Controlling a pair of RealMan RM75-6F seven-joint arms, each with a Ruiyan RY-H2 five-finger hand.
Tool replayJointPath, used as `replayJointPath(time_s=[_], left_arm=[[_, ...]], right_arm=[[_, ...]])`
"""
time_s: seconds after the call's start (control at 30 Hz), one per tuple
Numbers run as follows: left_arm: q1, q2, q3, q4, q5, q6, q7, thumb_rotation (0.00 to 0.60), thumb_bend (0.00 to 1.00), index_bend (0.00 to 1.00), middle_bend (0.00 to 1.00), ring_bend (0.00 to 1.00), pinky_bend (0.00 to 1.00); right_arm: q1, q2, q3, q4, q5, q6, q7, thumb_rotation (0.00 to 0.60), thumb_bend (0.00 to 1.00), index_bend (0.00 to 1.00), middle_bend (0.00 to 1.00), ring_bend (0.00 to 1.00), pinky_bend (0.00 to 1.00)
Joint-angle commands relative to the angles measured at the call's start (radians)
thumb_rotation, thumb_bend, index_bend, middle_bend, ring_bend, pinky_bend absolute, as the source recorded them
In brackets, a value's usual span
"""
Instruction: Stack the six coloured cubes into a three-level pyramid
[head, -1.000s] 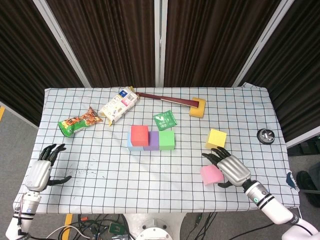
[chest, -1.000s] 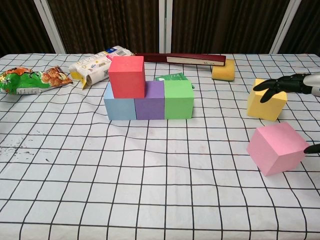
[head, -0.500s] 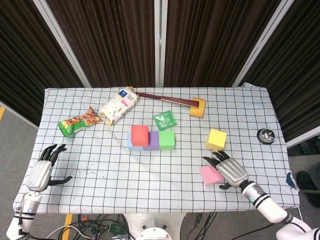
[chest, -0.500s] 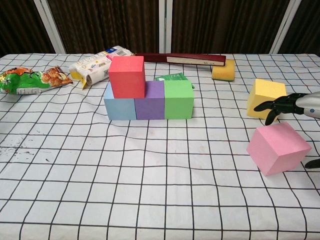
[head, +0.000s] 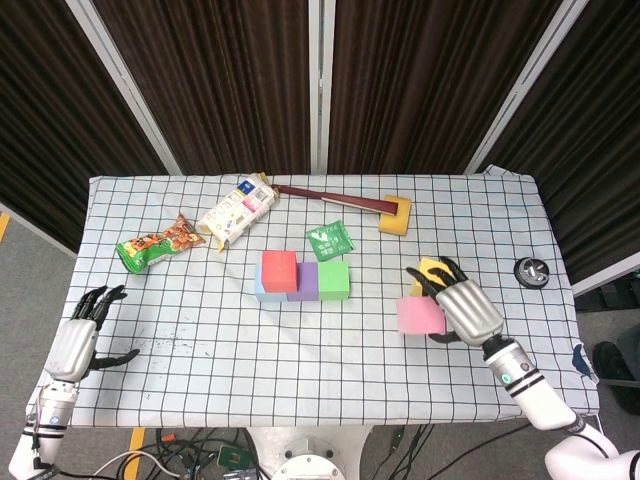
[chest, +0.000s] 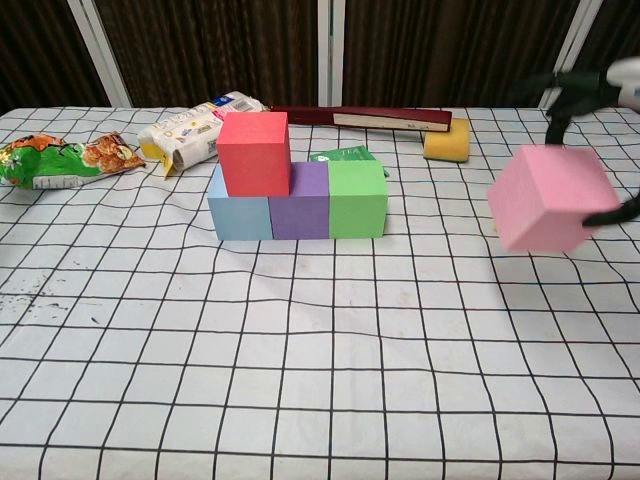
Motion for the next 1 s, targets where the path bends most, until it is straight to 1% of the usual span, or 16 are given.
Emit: replayJointPath(time_s=[0.03,0.1,0.17,0.2,0.27,0.33,0.4,0.5,0.6,0.77,1.0], left_arm=[[-0.001,0.002,0.002,-0.001,0.001,-0.003,0.000,0.600,0.00,0.08,0.17,0.04,0.07],[-0.002,0.005,0.004,-0.005,0.006,-0.003,0.004,0.600,0.00,0.08,0.17,0.04,0.07],[-0.003,0.008,0.005,-0.009,0.009,-0.004,0.005,0.600,0.00,0.08,0.17,0.04,0.07],[-0.003,0.010,0.005,-0.011,0.009,-0.003,0.004,0.600,0.00,0.08,0.17,0.04,0.07],[-0.004,0.011,0.005,-0.015,0.010,-0.004,0.002,0.600,0.00,0.08,0.17,0.04,0.07],[-0.005,0.013,0.006,-0.018,0.013,-0.003,0.002,0.600,0.00,0.08,0.17,0.04,0.07],[-0.006,0.014,0.008,-0.020,0.018,-0.002,0.001,0.600,0.00,0.08,0.17,0.04,0.07],[-0.008,0.014,0.012,-0.020,0.024,-0.002,-0.004,0.600,0.00,0.08,0.17,0.04,0.07],[-0.007,0.014,0.015,-0.017,0.028,-0.001,-0.012,0.600,0.00,0.08,0.17,0.04,0.07],[-0.006,0.009,0.018,-0.011,0.035,0.005,-0.026,0.600,0.00,0.08,0.17,0.04,0.07],[-0.006,0.007,0.020,0.001,0.039,0.011,-0.044,0.600,0.00,0.08,0.17,0.04,0.07]], right_arm=[[0.067,0.010,0.133,-0.048,0.130,-0.001,-0.029,0.600,0.08,0.00,0.67,0.16,0.00],[0.126,0.001,0.181,-0.049,0.224,-0.070,-0.064,0.600,0.08,0.00,0.67,0.16,0.00],[0.184,-0.012,0.211,-0.035,0.306,-0.138,-0.101,0.600,0.08,0.00,0.66,0.16,0.00],[0.226,-0.020,0.225,-0.025,0.358,-0.196,-0.115,0.600,0.08,0.00,0.66,0.16,0.00],[0.288,-0.030,0.246,-0.009,0.437,-0.281,-0.121,0.600,0.07,0.00,0.65,0.16,0.00],[0.360,-0.054,0.258,0.034,0.509,-0.352,-0.143,0.600,0.07,0.00,0.65,0.16,0.00],[0.420,-0.085,0.252,0.075,0.568,-0.394,-0.175,0.600,0.08,0.00,0.65,0.16,0.00],[0.490,-0.124,0.232,0.115,0.638,-0.424,-0.222,0.600,0.08,0.00,0.65,0.16,0.00],[0.543,-0.150,0.212,0.139,0.677,-0.439,-0.256,0.600,0.08,0.00,0.65,0.16,0.00],[0.602,-0.180,0.181,0.170,0.728,-0.459,-0.277,0.600,0.08,0.00,0.65,0.16,0.00],[0.647,-0.216,0.150,0.196,0.802,-0.433,-0.280,0.600,0.08,0.00,0.65,0.16,0.00]])
